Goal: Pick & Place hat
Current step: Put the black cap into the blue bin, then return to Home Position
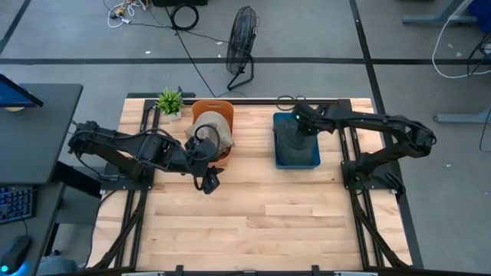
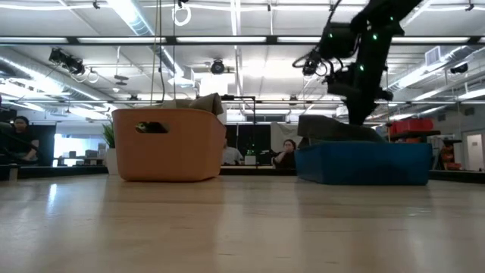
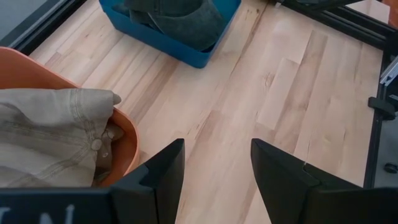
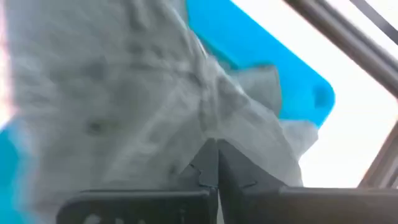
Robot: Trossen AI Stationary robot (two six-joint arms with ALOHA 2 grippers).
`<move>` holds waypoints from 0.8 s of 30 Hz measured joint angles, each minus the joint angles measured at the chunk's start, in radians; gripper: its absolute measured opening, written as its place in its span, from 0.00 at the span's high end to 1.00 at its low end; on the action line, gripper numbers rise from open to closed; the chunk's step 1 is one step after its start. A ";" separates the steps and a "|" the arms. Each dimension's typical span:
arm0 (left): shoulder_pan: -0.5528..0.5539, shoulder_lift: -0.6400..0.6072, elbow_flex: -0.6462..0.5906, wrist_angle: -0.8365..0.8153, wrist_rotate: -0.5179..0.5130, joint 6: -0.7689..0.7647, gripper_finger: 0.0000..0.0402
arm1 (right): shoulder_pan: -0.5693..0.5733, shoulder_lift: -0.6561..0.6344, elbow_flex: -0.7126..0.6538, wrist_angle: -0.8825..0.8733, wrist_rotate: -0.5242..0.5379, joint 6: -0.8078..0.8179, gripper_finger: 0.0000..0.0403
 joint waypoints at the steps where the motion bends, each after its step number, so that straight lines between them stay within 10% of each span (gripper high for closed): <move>1: 0.000 0.000 0.000 0.000 0.000 0.000 0.53 | 0.000 0.000 0.027 -0.018 -0.007 0.000 1.00; 15: 0.000 -0.082 0.003 -0.013 -0.004 -0.050 0.57 | 0.218 -0.023 0.515 -0.298 -0.100 -0.118 1.00; 24: -0.106 -0.261 -0.024 -0.103 -0.200 -0.007 0.64 | 0.483 -0.179 0.660 -0.259 -0.063 -0.163 1.00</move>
